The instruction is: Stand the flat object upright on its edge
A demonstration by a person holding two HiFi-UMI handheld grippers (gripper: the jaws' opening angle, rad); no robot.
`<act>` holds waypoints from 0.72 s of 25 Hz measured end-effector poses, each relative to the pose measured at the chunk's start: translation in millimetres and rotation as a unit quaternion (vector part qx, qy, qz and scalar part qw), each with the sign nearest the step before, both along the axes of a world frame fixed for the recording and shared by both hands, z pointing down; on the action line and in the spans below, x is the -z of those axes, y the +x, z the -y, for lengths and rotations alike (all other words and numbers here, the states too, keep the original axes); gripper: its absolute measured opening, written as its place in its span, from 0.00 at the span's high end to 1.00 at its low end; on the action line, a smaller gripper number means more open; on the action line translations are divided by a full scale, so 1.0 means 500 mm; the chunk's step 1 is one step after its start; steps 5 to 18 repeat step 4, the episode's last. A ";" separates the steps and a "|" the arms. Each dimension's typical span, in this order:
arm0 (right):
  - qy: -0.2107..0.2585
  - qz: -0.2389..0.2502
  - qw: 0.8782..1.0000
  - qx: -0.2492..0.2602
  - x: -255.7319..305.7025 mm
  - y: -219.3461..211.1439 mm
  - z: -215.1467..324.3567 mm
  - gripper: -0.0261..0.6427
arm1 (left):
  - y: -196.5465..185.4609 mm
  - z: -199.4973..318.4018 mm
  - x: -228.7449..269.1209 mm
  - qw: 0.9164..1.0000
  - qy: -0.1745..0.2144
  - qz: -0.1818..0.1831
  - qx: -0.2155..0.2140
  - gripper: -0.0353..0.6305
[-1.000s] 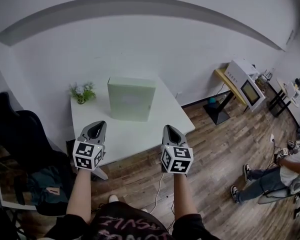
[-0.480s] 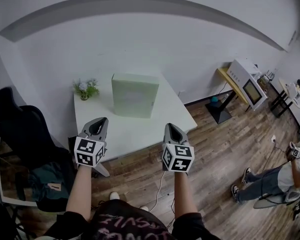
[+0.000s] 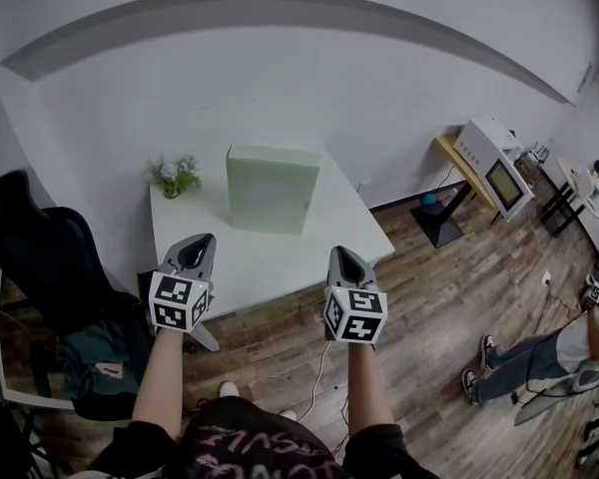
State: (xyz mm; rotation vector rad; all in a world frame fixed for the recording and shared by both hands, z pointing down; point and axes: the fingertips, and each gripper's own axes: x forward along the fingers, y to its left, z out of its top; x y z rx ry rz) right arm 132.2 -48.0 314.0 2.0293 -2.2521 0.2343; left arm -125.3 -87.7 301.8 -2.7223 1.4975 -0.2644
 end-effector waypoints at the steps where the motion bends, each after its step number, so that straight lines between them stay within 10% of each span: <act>1: 0.000 -0.001 1.000 0.000 0.000 0.000 0.000 0.92 | 0.001 0.000 -0.001 1.000 0.000 0.000 0.000 0.93; 18: -0.002 -0.003 1.000 0.000 -0.004 0.001 0.000 0.92 | 0.004 -0.002 -0.004 1.000 0.000 0.001 -0.002 0.93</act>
